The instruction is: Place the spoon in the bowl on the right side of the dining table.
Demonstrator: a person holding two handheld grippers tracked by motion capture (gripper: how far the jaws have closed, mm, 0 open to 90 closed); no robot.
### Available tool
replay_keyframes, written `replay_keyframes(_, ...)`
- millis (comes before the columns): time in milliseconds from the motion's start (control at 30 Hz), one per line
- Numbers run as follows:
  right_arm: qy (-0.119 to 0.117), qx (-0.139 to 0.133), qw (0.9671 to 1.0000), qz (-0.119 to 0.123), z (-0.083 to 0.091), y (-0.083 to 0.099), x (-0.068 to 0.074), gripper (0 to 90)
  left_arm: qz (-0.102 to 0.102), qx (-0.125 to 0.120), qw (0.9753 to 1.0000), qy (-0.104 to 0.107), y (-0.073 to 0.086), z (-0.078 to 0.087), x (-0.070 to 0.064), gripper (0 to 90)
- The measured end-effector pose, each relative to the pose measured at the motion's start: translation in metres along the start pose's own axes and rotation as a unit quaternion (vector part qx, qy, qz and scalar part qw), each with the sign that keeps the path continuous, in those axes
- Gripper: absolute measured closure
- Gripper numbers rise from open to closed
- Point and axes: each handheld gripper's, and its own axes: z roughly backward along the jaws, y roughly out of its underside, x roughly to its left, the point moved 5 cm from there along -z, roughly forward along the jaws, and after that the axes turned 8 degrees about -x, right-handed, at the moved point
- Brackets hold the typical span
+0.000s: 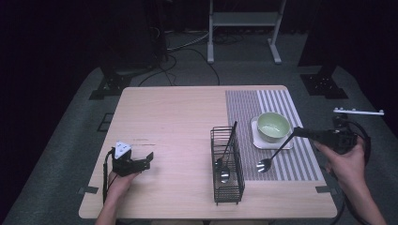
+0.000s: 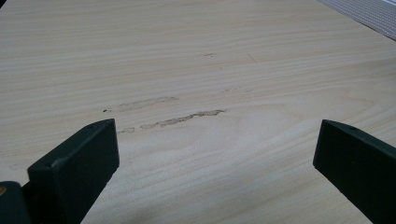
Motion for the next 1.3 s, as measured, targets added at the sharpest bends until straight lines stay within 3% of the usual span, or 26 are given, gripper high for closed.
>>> replay_keyframes(1300,0.048,-0.007,0.9986,-0.02,-0.002,0.001,-0.03,88.3,-0.001,0.0,1.0,0.001,0.0,0.0,0.0,0.0)
